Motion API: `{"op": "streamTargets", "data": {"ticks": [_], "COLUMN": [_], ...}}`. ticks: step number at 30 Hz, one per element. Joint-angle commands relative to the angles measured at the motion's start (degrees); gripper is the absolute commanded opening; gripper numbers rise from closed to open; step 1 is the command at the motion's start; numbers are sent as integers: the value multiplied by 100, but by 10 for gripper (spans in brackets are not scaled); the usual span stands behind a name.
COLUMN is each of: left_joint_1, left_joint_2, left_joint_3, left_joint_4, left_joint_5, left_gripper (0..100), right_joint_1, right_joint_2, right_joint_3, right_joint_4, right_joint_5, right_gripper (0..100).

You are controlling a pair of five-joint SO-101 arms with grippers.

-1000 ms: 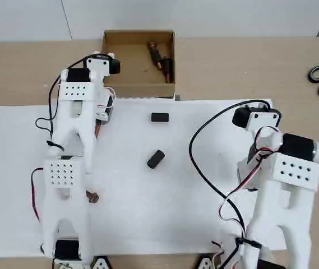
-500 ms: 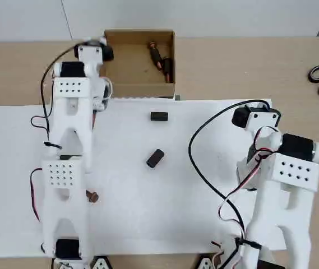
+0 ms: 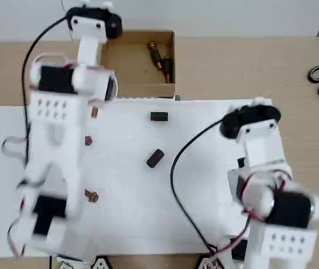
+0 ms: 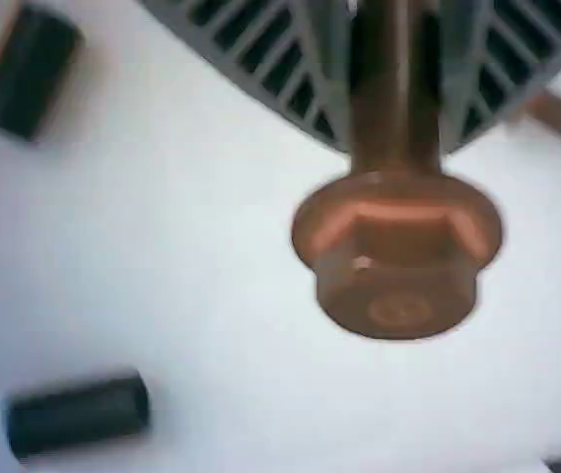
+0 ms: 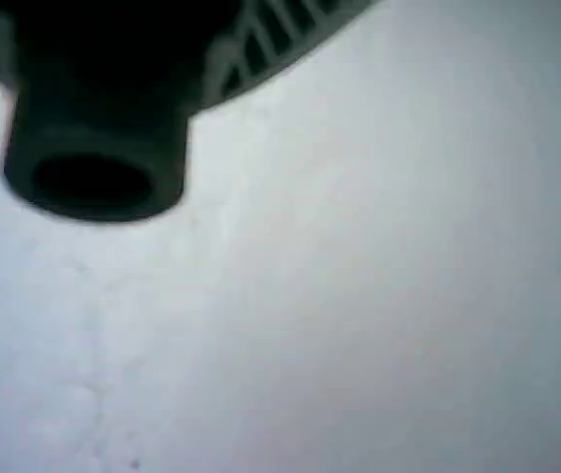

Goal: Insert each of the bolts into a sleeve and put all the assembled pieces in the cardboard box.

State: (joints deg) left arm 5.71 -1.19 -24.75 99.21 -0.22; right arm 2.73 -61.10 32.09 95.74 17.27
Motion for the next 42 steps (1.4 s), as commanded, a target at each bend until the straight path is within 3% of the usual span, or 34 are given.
{"op": "streamTargets", "data": {"ticks": [1, 4, 8, 15, 21, 26, 30, 36, 42], "left_joint_1": [273, 422, 387, 440, 440, 422, 440, 431, 510], "left_joint_2": [-1767, -2831, -4149, -6330, -7859, -9240, -10242, -10198, -10198], "left_joint_3": [1516, 2677, 4110, 6079, 7785, 8804, 9297, 9095, 9112], "left_joint_4": [114, -176, -1380, -3121, -3490, -4053, -4035, -3569, -3543], "left_joint_5": [-53, -44, 44, 1134, 1196, 2057, 2585, 3349, 3411], "left_gripper": [6, 6, 6, 6, 6, 6, 6, 6, 6], "right_joint_1": [-224, -400, -840, -2026, -3310, -4198, -4532, -4840, -5473], "right_joint_2": [-549, -910, -1341, -1912, -2308, -2475, -2554, -2563, -2527], "right_joint_3": [264, 695, 1275, 2013, 2637, 3077, 3156, 3279, 3314], "right_joint_4": [-233, -708, -1244, -1895, -2668, -3064, -3380, -3503, -3503], "right_joint_5": [-202, -853, -1943, -3244, -3244, -3235, -3235, -2690, -2180], "right_gripper": [2, 2, 2, 2, 2, 2, 2, 2, 2]}}
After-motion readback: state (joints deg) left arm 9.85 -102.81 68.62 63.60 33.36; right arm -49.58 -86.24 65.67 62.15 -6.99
